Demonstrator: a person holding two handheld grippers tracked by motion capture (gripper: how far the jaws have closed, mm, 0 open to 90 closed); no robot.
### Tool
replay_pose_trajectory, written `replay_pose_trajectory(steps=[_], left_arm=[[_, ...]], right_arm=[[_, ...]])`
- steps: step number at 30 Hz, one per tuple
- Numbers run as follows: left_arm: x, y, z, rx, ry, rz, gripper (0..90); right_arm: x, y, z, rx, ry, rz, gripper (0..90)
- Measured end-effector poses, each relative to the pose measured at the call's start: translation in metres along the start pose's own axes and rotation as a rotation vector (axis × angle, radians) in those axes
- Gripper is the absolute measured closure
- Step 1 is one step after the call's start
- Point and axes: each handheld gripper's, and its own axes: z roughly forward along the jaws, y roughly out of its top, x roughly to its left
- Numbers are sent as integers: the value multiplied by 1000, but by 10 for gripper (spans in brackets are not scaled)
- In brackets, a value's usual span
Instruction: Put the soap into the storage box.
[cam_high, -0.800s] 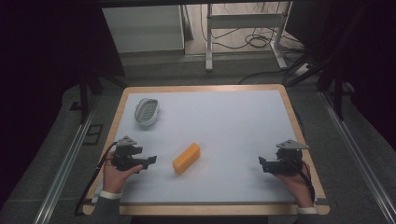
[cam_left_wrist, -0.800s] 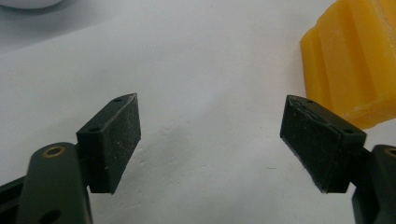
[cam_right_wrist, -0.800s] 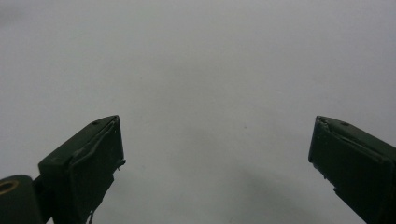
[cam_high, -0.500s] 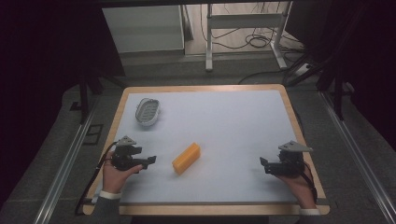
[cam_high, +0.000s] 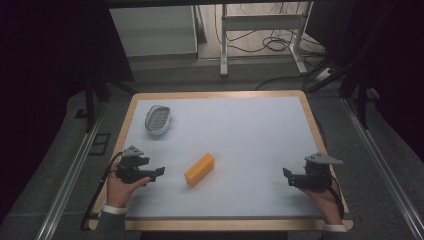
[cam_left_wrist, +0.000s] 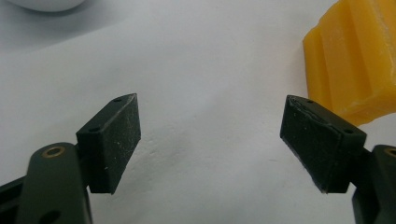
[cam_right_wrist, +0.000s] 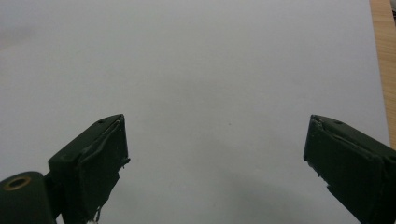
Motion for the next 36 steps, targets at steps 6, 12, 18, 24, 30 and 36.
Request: replay_pose_trajectory(steps=[6, 12, 18, 24, 30, 36], left_arm=[[1, 9, -14, 10, -4, 13, 207], [-6, 23, -25, 15, -19, 50, 200], [-10, 32, -29, 22, -28, 66, 198], [-18, 42, -30, 21, -44, 97, 199], [-27, 51, -26, 37, -53, 129, 199], [-36, 58, -19, 54, -56, 153, 197]], right_arm=[[-5, -3, 0, -3, 1, 8, 64], [-5, -4, 0, 2, -3, 7, 64], [-4, -4, 0, 2, -13, 11, 65], [-2, -5, 0, 4, -23, 2, 65], [-2, -5, -1, 2, -32, 4, 67], [-3, -6, -1, 8, -36, 8, 68]])
